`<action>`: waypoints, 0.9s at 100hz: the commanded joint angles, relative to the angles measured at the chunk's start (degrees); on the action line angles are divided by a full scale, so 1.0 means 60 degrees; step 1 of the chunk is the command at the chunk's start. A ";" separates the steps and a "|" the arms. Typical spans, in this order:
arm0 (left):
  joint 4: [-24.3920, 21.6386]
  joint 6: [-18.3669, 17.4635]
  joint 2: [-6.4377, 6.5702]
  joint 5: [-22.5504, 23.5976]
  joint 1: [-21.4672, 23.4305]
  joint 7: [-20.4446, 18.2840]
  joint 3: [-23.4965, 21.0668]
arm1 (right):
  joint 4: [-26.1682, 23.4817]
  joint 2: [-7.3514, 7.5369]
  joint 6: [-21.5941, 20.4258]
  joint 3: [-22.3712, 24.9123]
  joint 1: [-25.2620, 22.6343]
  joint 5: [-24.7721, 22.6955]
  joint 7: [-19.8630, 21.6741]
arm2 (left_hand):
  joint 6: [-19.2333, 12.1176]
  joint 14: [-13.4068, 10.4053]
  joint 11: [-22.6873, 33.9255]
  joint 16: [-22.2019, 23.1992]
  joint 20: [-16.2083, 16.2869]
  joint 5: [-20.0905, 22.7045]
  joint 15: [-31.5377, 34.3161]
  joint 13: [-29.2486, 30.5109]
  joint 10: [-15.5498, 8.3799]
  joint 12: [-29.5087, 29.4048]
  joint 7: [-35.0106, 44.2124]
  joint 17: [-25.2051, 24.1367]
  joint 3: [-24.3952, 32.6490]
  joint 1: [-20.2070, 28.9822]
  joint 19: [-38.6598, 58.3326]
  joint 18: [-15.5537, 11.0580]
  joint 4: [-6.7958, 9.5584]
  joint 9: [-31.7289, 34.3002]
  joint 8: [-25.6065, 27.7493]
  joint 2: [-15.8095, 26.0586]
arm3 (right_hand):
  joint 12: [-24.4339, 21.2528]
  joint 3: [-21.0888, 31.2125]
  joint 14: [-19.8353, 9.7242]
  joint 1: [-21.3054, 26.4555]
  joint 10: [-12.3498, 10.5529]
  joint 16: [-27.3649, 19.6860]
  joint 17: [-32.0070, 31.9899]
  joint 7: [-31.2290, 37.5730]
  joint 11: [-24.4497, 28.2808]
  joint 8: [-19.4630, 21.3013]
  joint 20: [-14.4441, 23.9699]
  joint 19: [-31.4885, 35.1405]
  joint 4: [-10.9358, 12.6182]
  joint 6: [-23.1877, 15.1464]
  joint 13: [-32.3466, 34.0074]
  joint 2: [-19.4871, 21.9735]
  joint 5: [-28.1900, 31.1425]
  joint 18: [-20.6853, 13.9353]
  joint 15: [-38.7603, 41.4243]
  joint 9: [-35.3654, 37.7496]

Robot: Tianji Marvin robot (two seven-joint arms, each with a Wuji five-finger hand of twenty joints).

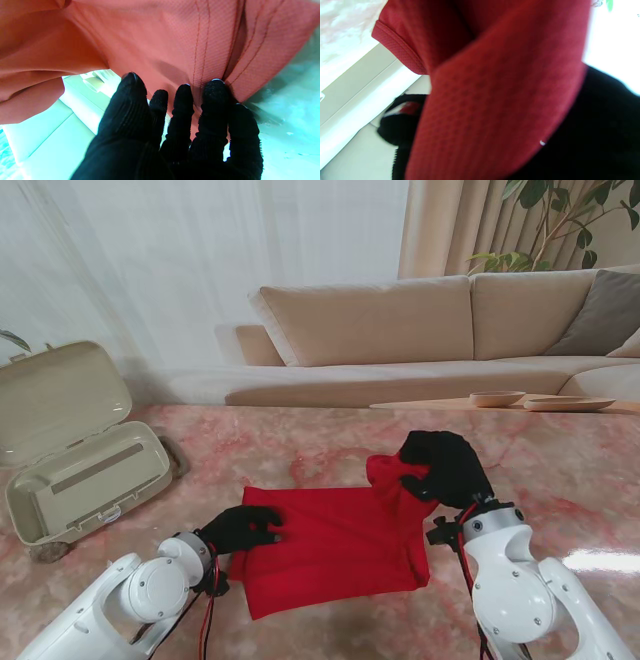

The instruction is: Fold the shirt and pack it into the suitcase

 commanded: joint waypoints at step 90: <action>-0.1259 -0.0144 -0.0283 -0.0085 0.1270 0.1226 -0.1091 | 0.0682 -0.0364 0.1690 -0.2471 0.1633 0.0330 -0.0697 | 0.0179 0.0235 -0.0017 -0.0103 -0.0164 0.0220 -0.0446 -0.0284 0.0154 0.0016 -0.0094 -0.0083 -0.0251 0.0561 -0.0055 0.0244 0.0157 -0.0110 0.0034 0.0288 | 0.0077 0.0715 -0.0126 0.0676 0.0120 -0.0029 0.0294 0.0546 0.0059 -0.0074 0.0306 0.0338 -0.0251 -0.0519 0.0178 -0.0100 0.0334 -0.0736 0.0175 0.0307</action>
